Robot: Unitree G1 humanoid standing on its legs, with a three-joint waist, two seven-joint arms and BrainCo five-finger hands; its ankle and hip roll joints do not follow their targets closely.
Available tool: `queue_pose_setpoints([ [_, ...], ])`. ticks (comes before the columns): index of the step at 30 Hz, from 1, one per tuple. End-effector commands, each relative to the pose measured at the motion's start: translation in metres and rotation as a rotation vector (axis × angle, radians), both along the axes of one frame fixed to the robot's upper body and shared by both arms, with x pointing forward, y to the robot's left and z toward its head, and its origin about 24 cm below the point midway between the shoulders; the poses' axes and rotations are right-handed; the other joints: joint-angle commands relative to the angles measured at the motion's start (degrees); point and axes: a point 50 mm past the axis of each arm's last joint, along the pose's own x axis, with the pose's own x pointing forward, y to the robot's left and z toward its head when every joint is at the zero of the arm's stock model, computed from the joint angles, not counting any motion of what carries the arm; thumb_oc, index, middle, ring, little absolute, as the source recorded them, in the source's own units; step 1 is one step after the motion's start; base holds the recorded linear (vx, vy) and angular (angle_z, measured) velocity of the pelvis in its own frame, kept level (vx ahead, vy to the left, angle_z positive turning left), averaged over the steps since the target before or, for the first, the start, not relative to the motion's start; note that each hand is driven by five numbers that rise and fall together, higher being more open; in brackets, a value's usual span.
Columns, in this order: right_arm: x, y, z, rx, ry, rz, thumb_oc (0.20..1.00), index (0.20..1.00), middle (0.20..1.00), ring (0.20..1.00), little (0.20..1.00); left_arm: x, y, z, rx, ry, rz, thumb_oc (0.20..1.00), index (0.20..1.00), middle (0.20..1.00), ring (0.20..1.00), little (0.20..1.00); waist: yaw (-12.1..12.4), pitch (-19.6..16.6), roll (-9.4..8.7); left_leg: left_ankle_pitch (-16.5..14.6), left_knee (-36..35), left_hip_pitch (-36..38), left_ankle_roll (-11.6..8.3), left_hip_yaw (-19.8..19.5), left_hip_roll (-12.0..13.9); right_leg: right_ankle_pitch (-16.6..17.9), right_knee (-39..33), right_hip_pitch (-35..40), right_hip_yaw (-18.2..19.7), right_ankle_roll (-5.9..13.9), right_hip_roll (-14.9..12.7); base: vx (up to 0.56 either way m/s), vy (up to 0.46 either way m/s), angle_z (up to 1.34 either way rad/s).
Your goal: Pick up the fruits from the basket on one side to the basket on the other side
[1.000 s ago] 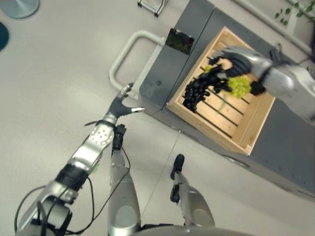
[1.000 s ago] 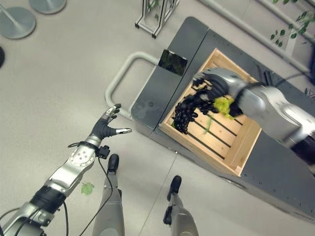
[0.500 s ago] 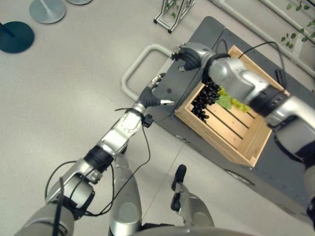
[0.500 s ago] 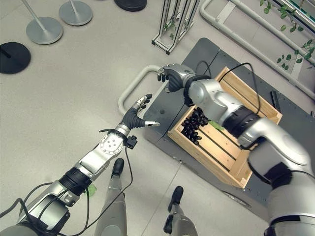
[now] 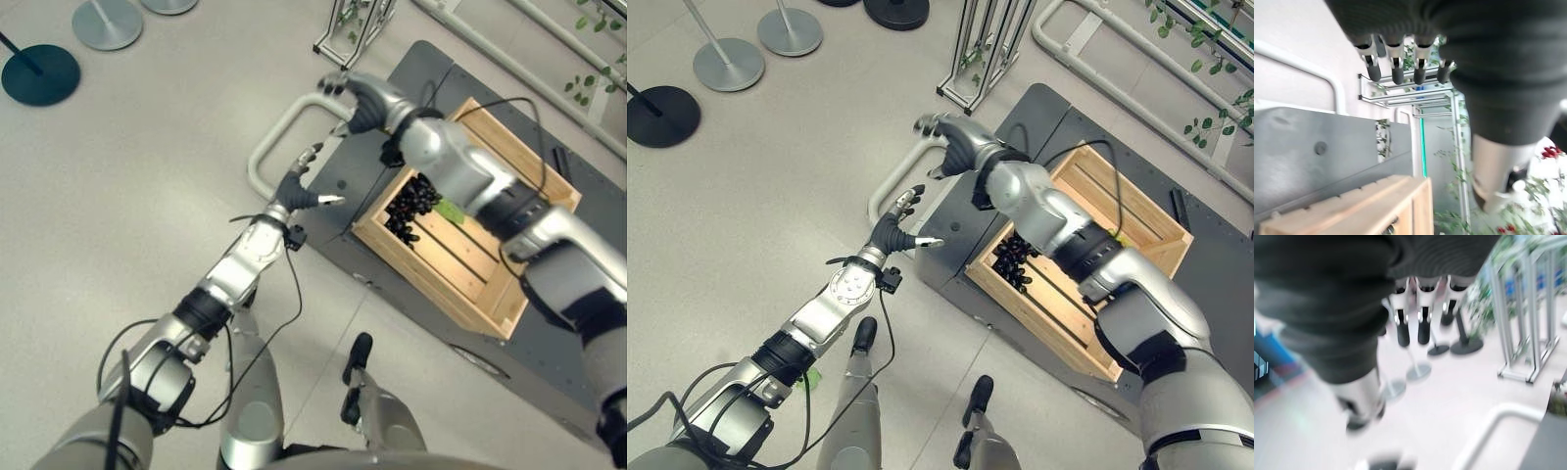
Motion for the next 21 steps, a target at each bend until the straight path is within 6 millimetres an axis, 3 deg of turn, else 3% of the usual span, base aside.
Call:
queue_pose_setpoints([
  [1,-0.012,-0.044,-0.003,0.164,-0.097,-0.098,1.000,1.000,1.000,1.000,1.000,-0.003,0.001,-0.004,-0.137,-0.024,0.059,1.000,1.000,1.000,1.000,1.000,-0.9,-3.9,2.02,-3.2,-1.7,-0.3,2.94,0.7,-3.8,-12.8,8.0,0.5,1.8,0.49,-0.8,-0.03,0.034,0.08],
  [2,-0.021,-0.065,-0.036,0.308,-0.065,-0.144,1.000,1.000,1.000,1.000,1.000,-0.007,0.010,-0.015,-0.200,0.006,0.116,1.000,1.000,1.000,1.000,1.000,-1.6,-3.0,3.08,-3.1,-1.6,-1.0,2.95,0.8,-3.9,-12.6,8.1,-0.2,1.9,0.49,-0.8,-0.02,0.042,0.04],
  [4,-0.030,-0.082,-0.070,0.429,-0.013,-0.209,1.000,1.000,1.000,1.000,1.000,-0.012,0.018,-0.028,-0.248,0.046,0.164,1.000,1.000,1.000,1.000,1.000,-2.2,-2.2,4.11,-2.9,-1.6,-1.6,2.94,0.9,-3.8,-12.5,8.0,-0.8,2.0,0.44,-0.9,-0.02,0.051,0.01],
  [5,-0.039,-0.095,-0.105,0.503,0.051,-0.283,1.000,1.000,1.000,1.000,1.000,-0.019,0.028,-0.043,-0.282,0.088,0.208,1.000,1.000,1.000,1.000,1.000,-2.7,-1.2,5.26,-2.7,-1.5,-2.1,2.98,1.0,-4.0,-12.5,8.1,-1.6,2.3,0.37,-0.8,-0.02,0.032,0.02],
  [6,-0.041,-0.096,-0.107,0.503,0.055,-0.285,1.000,1.000,1.000,1.000,1.000,-0.020,0.027,-0.044,-0.280,0.092,0.207,1.000,1.000,1.000,1.000,1.000,-2.6,-1.4,5.23,-2.8,-1.5,-2.2,2.97,1.0,-3.9,-12.5,8.1,-1.7,2.3,0.36,-0.8,-0.02,0.032,-0.06],
  [7,-0.044,-0.100,-0.121,0.528,0.083,-0.321,1.000,1.000,1.000,1.000,1.000,-0.023,0.031,-0.049,-0.292,0.103,0.227,1.000,1.000,1.000,1.000,1.000,-2.9,-1.1,5.73,-2.7,-1.4,-2.4,2.98,1.2,-4.0,-12.5,8.2,-2.0,2.5,0.30,-0.8,-0.02,0.034,-0.03],
  [11,-0.058,-0.121,-0.193,0.703,0.259,-0.523,1.000,1.000,1.000,1.000,1.000,-0.032,0.045,-0.073,-0.360,0.177,0.319,1.000,1.000,1.000,1.000,1.000,-4.5,0.0,7.98,-2.5,-1.2,-4.0,2.97,1.8,-4.2,-12.4,8.3,-4.1,3.2,-0.08,-1.0,-0.01,0.028,-0.06],
  [16,-0.060,-0.123,-0.218,0.726,0.349,-0.579,1.000,1.000,1.000,1.000,1.000,-0.034,0.052,-0.076,-0.388,0.186,0.344,1.000,1.000,1.000,1.000,1.000,-5.4,0.0,9.30,-2.5,-1.0,-4.7,2.99,2.2,-4.2,-12.4,8.2,-5.3,3.9,-0.09,-1.1,0.01,0.012,-0.07],
  [21,-0.058,-0.120,-0.209,0.723,0.331,-0.541,1.000,1.000,1.000,1.000,1.000,-0.035,0.049,-0.074,-0.415,0.182,0.340,1.000,1.000,1.000,1.000,1.000,-6.4,0.0,9.63,-2.8,-0.7,-4.3,3.12,2.7,-4.4,-12.5,8.6,-5.4,4.5,-0.14,-1.2,0.01,0.005,-0.07],
])
